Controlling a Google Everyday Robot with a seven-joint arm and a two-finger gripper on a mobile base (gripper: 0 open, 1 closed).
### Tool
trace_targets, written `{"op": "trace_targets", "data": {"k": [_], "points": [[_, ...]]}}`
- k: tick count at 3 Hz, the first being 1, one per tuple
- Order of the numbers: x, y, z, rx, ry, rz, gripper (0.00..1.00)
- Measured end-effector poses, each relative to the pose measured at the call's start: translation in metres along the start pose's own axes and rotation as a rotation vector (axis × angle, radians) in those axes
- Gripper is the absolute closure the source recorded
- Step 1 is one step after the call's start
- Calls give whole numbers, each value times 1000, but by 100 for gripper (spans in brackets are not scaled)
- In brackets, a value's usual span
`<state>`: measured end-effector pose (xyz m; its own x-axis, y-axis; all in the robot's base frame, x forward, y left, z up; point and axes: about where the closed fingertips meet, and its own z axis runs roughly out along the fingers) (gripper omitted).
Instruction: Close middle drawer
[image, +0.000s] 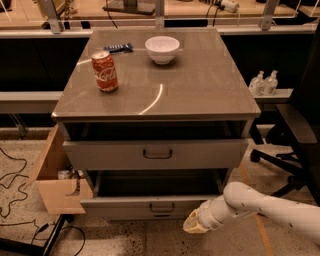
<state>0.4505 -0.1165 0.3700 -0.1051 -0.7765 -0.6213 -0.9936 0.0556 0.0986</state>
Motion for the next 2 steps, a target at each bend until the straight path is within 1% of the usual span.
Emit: {"op": "trace_targets", "data": {"k": [2], "points": [[-6,-29,7,47,-5,-28,100]]}}
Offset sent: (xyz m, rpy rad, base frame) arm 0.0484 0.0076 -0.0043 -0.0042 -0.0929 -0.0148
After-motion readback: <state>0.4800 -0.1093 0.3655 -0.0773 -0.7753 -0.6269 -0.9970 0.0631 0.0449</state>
